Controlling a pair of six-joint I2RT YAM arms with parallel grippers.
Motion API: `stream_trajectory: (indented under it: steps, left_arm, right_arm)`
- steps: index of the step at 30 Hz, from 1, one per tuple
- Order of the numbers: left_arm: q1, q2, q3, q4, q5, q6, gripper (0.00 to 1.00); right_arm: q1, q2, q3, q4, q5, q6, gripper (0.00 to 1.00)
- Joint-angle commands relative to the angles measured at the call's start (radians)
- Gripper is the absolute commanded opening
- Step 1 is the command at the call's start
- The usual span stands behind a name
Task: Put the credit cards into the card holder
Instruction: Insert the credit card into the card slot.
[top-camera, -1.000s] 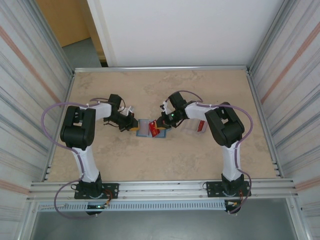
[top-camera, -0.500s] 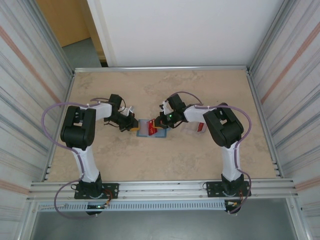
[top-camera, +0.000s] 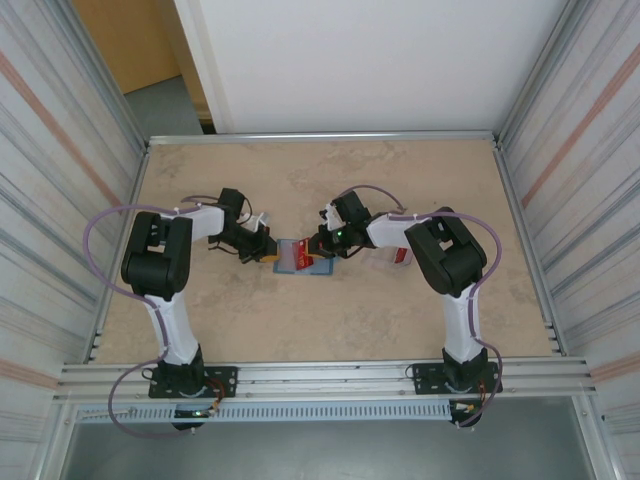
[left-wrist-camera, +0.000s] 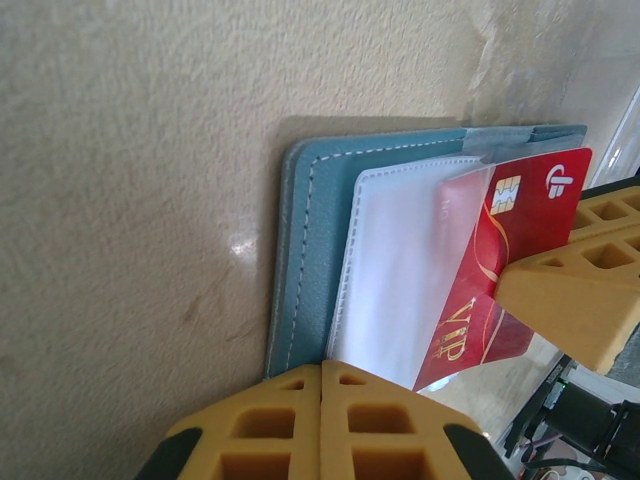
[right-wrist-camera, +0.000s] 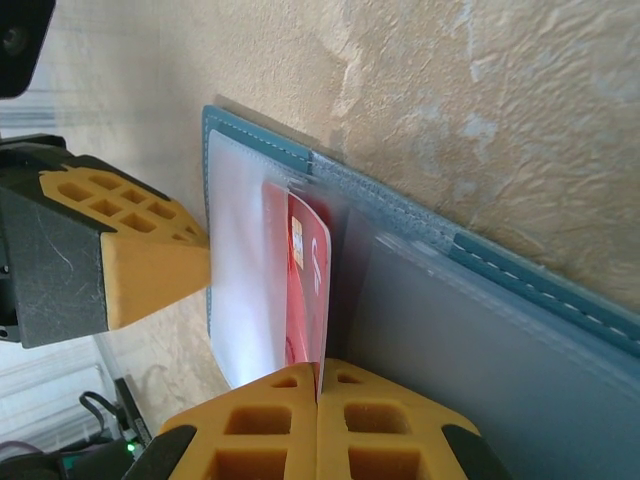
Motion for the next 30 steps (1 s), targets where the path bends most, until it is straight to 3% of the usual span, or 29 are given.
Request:
stream_trajectory:
  steps: [1,10,18,30]
  left_arm:
    - [-0.028,-0.001,-0.028,-0.006,-0.007,0.013,0.0]
    - [-0.04,-0.015,-0.054,0.014,-0.012,0.004,0.0]
    - [-0.046,-0.015,-0.049,0.013,-0.01,-0.001,0.0]
    - [-0.051,-0.015,-0.048,0.016,-0.001,-0.012,0.0]
  right_arm:
    - [0.019,0.008,-0.037,-0.035,0.106,0.047,0.0]
    - [0.038,-0.029,-0.051,-0.059,0.147,0.072,0.0]
    - [0.051,-0.038,-0.02,-0.168,0.177,0.039,0.17]
    - [0.069,-0.029,0.081,-0.358,0.231,-0.028,0.27]
